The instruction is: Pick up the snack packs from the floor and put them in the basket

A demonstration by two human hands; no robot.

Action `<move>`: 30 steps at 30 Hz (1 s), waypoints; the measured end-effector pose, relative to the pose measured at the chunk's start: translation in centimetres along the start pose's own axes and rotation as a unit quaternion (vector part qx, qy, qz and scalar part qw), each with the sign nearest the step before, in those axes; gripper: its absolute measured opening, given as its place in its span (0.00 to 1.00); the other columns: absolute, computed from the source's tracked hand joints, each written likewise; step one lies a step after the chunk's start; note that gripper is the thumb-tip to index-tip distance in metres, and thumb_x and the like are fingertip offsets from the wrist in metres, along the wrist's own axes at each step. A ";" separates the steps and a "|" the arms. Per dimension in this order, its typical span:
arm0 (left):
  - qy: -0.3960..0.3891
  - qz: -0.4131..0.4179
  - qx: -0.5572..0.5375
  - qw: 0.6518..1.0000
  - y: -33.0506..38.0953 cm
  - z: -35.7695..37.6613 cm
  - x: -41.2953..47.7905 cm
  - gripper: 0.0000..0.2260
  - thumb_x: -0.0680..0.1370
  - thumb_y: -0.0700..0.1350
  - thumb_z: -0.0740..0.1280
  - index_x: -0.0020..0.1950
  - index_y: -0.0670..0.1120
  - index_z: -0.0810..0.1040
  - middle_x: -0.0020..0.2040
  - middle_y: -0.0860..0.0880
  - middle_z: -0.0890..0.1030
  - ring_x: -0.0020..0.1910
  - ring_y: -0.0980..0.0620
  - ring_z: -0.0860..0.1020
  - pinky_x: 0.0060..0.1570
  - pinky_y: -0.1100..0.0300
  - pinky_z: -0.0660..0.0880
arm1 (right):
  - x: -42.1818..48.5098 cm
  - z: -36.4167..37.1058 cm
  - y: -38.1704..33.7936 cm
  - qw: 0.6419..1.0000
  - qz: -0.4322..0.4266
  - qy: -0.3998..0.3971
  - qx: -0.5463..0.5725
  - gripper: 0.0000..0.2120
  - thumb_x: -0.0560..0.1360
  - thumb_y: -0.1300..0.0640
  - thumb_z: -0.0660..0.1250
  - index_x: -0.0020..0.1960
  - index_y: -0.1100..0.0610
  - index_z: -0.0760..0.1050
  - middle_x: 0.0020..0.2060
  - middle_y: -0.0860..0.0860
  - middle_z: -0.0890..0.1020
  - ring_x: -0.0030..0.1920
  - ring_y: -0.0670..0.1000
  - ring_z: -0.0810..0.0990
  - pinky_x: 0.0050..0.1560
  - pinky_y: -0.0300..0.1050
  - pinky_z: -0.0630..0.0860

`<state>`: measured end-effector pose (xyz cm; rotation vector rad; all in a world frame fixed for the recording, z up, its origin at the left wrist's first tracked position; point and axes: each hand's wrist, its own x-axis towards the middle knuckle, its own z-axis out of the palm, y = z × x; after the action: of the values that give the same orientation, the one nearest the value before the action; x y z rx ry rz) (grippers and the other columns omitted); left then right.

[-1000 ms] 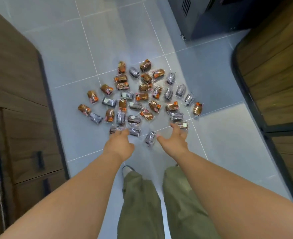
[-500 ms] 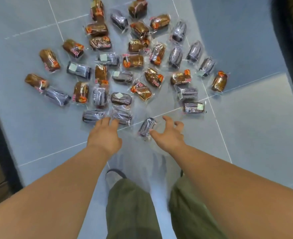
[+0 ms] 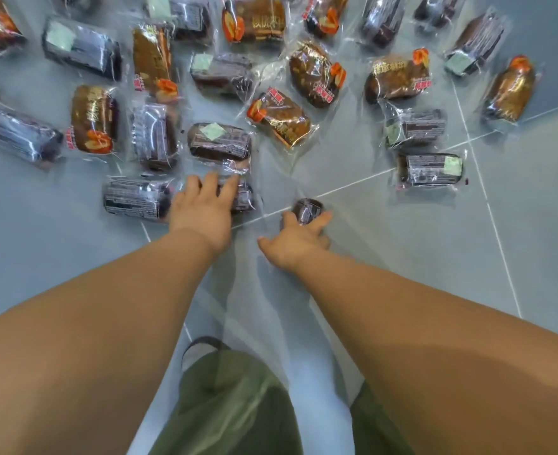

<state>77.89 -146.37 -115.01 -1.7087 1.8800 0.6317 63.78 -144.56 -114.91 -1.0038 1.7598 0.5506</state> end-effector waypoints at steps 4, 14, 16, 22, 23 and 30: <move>0.027 -0.031 -0.011 0.999 0.6 0.9 0.7 0.33 0.75 0.45 0.65 0.76 0.50 0.52 0.63 0.40 0.68 0.61 0.39 0.64 0.56 0.50 0.64 | 0.7 0.4 1.7 0.997 -0.048 0.058 0.001 0.17 0.78 0.54 0.60 0.65 0.42 0.64 0.74 0.55 0.33 0.66 0.67 0.59 0.66 0.58 0.63; 0.019 -0.129 -0.293 0.947 3.6 -7.2 -6.9 0.35 0.75 0.48 0.66 0.76 0.46 0.50 0.65 0.38 0.61 0.60 0.34 0.69 0.61 0.47 0.67 | -8.4 -8.5 2.4 0.988 -0.091 0.124 0.029 0.11 0.76 0.54 0.60 0.58 0.44 0.70 0.76 0.53 0.42 0.66 0.62 0.63 0.65 0.52 0.61; 0.044 -0.135 -0.324 0.936 4.2 -11.0 -8.5 0.35 0.75 0.48 0.67 0.76 0.45 0.51 0.65 0.38 0.62 0.60 0.34 0.70 0.61 0.46 0.68 | -11.6 -11.4 1.6 0.986 -0.093 0.134 0.044 0.13 0.77 0.55 0.60 0.60 0.44 0.70 0.76 0.54 0.41 0.67 0.63 0.62 0.66 0.52 0.61; 0.109 -0.129 -0.402 0.900 6.6 -25.5 -14.6 0.38 0.74 0.48 0.70 0.77 0.46 0.53 0.70 0.41 0.62 0.68 0.40 0.66 0.65 0.50 0.66 | -23.3 -21.2 -0.8 0.963 -0.153 0.179 0.129 0.25 0.78 0.57 0.58 0.70 0.36 0.61 0.76 0.49 0.40 0.72 0.62 0.57 0.70 0.54 0.62; 0.124 -0.123 -0.411 0.895 7.0 -28.1 -16.0 0.38 0.73 0.48 0.71 0.77 0.45 0.54 0.70 0.41 0.63 0.69 0.41 0.66 0.66 0.51 0.65 | -25.4 -23.0 -1.1 0.956 -0.163 0.186 0.155 0.26 0.78 0.57 0.58 0.70 0.34 0.60 0.76 0.48 0.40 0.73 0.61 0.56 0.70 0.54 0.62; 0.220 -0.075 -0.456 0.859 8.7 -44.9 -27.3 0.36 0.73 0.50 0.71 0.76 0.47 0.57 0.69 0.42 0.67 0.67 0.43 0.68 0.68 0.50 0.66 | -41.7 -33.8 -0.5 0.890 -0.271 0.249 0.270 0.31 0.76 0.58 0.62 0.70 0.31 0.59 0.76 0.44 0.45 0.76 0.53 0.52 0.74 0.53 0.58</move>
<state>68.23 -154.12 -63.26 -2.7598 1.8075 1.2983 52.80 -154.26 -63.26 -1.2153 1.7920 -0.5763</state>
